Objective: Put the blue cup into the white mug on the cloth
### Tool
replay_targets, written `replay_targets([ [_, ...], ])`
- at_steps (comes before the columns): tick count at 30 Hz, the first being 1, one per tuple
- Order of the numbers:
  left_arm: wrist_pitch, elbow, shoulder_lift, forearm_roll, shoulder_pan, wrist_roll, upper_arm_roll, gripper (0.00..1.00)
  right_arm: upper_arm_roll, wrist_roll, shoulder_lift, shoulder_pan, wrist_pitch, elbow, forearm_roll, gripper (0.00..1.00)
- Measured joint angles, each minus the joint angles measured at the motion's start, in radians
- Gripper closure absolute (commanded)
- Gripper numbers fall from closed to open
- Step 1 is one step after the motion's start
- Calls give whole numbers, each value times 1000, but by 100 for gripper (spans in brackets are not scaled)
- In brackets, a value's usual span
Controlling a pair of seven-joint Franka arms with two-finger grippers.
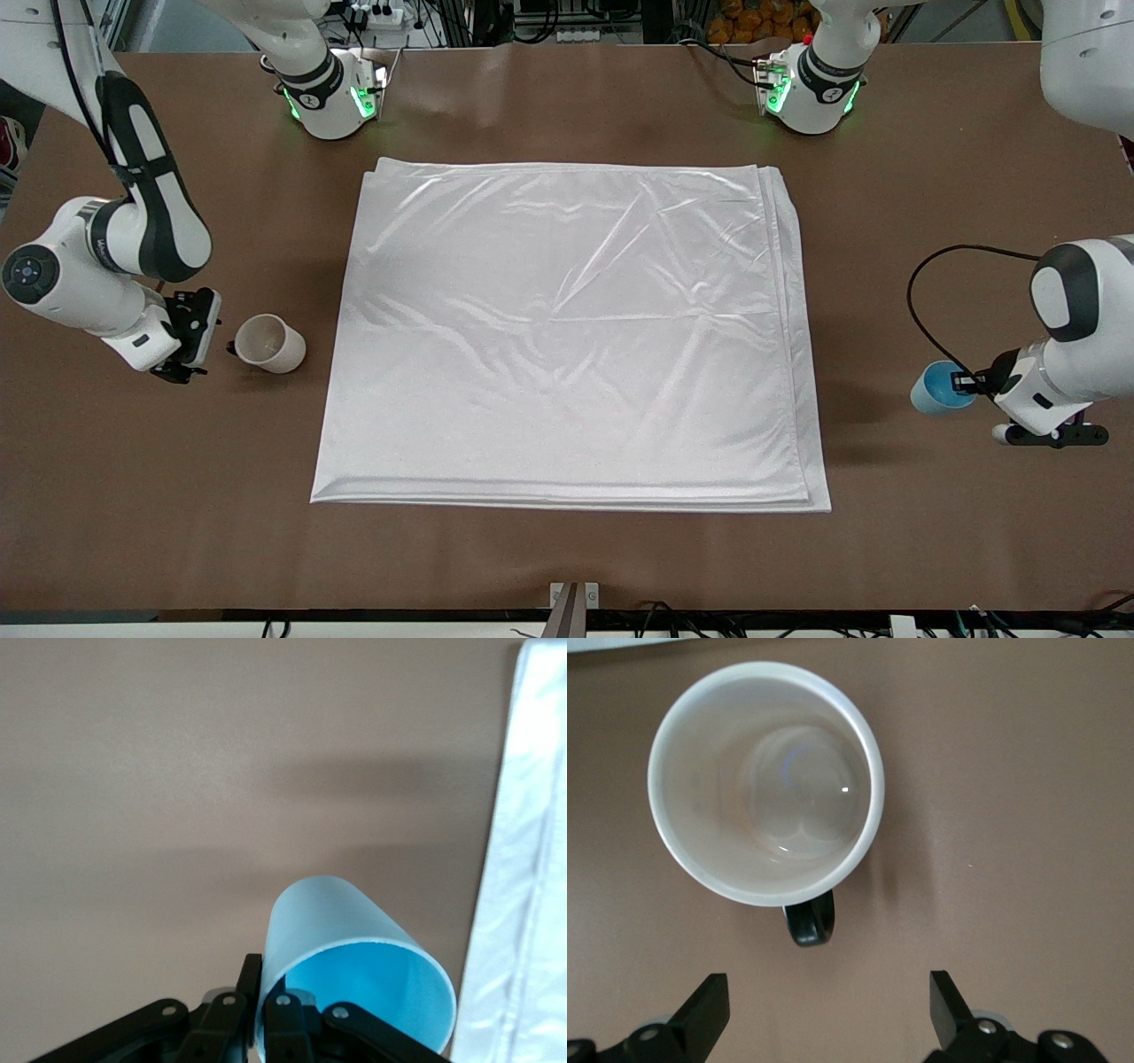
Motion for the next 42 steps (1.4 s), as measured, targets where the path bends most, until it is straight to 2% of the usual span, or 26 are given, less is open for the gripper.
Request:
replay_targets([
  [10, -52, -1, -51, -32, -3, -8, -6, 100, 5, -91, 53, 0, 40, -3, 0, 0],
  [21, -52, -1, -59, -33, -1, -16, -9, 100, 38, -141, 54, 0, 104, -47, 0, 0],
  [37, -52, -1, -67, -34, -4, -58, -22, 100, 37, -177, 53, -5, 150, -70, 0, 0],
  [39, -52, -1, -68, -34, -4, -61, -22, 100, 37, -179, 54, -9, 160, -77, 0, 8],
  [42, -52, -1, -68, -34, -2, -62, -21, 100, 37, -181, 53, -14, 165, -84, 0, 36],
])
